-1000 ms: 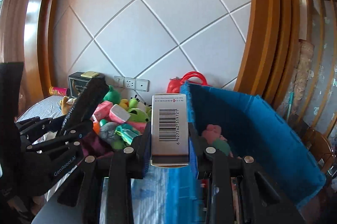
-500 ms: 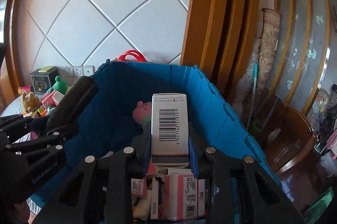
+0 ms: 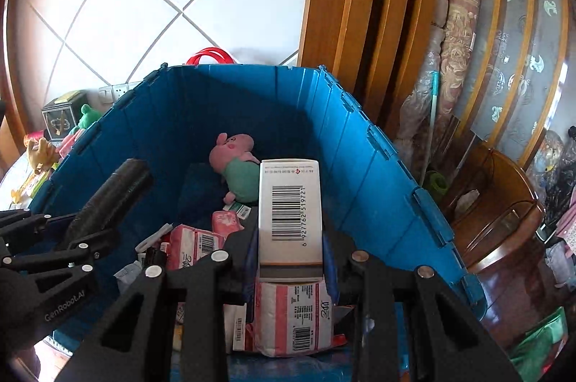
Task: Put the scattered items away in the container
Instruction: 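Lower both items into the blue crate and open both tools, then withdraw both tools from the crate back toward the pile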
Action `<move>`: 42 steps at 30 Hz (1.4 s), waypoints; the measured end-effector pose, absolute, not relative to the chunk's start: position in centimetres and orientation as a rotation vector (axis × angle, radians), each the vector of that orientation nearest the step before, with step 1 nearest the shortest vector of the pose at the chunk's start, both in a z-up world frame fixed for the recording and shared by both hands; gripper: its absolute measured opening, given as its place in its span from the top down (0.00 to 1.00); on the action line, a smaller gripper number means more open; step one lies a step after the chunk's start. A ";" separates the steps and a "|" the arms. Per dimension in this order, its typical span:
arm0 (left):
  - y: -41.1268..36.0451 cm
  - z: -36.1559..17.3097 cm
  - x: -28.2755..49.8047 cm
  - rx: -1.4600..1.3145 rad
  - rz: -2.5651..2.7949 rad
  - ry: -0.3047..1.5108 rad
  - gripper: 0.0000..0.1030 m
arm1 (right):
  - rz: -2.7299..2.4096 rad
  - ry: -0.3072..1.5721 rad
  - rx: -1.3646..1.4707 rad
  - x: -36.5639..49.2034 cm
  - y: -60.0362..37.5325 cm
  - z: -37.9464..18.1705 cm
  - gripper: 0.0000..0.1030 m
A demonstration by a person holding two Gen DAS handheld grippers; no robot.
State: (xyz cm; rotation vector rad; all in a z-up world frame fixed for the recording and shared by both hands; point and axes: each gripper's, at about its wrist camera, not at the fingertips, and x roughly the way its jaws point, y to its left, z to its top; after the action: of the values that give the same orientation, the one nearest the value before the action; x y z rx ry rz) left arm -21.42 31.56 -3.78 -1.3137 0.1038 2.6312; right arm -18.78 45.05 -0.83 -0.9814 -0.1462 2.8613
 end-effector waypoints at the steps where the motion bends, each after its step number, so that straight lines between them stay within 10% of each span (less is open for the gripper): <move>1: 31.6 -3.8 -21.4 -1.308 2.633 0.105 0.66 | 2.860 -0.144 -0.976 -18.8 45.2 -0.8 0.72; 5: 31.4 -3.5 -21.4 -1.272 2.646 0.106 0.63 | 2.852 -0.130 -0.953 -18.5 45.8 -0.5 0.71; 7: 31.5 -3.0 -21.0 -1.225 2.669 0.116 0.42 | 2.835 -0.130 -0.941 -18.5 46.1 -0.4 0.47; 9: 31.5 -2.6 -20.5 -1.174 2.692 0.124 0.20 | 2.828 -0.129 -0.920 -18.4 46.3 -0.2 0.04; 42: 20.8 -0.1 -15.9 -1.039 2.877 0.041 0.17 | 2.929 -0.062 -0.861 -15.9 39.5 0.9 0.00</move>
State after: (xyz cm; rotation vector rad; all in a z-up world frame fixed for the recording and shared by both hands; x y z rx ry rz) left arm -15.91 20.78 -0.07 -1.0394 0.0406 2.8767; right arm -15.91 39.49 0.90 -0.8614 -0.0623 2.9285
